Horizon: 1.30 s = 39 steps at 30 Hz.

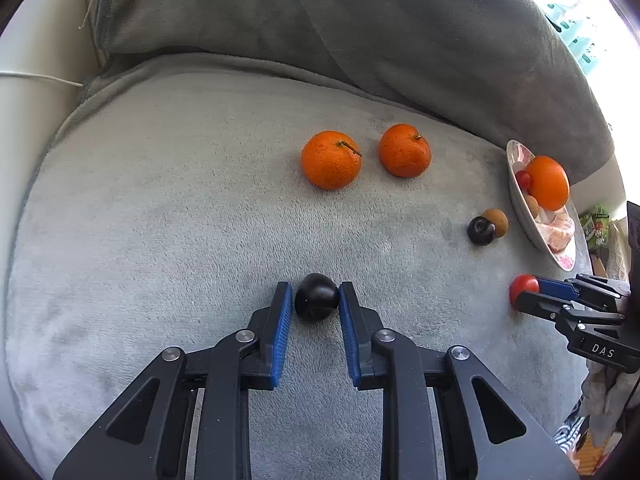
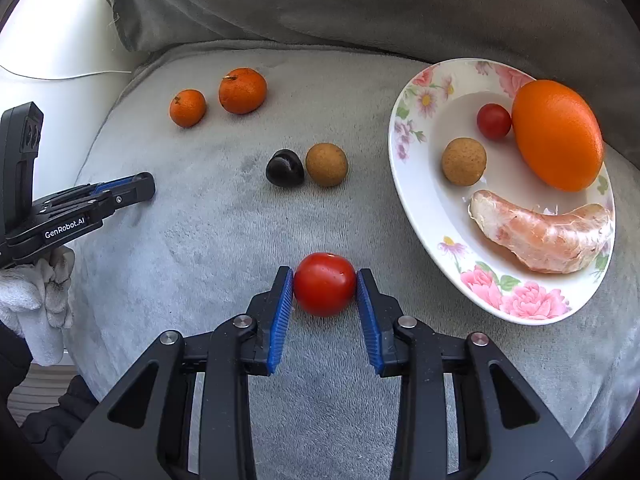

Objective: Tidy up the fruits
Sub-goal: 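Grasp the dark plum with the left gripper while the right gripper grasps the cherry tomato, then carry the plum with the left gripper to the bowl while the right gripper releases the tomato into it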

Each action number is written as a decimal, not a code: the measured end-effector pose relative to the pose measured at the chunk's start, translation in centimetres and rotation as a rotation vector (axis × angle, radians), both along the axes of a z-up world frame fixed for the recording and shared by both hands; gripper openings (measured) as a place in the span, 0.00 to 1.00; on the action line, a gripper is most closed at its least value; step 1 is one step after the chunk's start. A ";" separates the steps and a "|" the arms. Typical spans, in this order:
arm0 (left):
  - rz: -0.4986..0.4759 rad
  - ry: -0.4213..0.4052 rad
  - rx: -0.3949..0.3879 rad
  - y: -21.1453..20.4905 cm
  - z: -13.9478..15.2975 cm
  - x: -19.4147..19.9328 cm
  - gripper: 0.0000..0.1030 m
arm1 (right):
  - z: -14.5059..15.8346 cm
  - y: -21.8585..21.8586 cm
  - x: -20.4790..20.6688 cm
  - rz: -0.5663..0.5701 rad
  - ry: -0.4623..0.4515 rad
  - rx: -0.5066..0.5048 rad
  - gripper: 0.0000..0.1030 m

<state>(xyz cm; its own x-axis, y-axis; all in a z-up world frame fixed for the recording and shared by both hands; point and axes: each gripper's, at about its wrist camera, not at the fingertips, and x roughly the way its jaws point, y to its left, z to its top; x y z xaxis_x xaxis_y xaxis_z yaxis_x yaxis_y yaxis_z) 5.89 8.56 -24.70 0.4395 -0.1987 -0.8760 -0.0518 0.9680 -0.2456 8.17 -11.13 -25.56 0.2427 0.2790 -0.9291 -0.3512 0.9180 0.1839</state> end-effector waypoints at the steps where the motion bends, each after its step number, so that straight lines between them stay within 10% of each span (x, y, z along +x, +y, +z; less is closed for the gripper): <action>1: -0.002 -0.003 0.002 -0.1 0.0 0.0 0.19 | 0.0 0.0 0.0 0.000 -0.001 0.001 0.33; 39: -0.114 -0.139 -0.054 -7.7 6.4 3.0 0.18 | 6.6 -7.1 0.1 -0.107 -0.138 0.067 0.32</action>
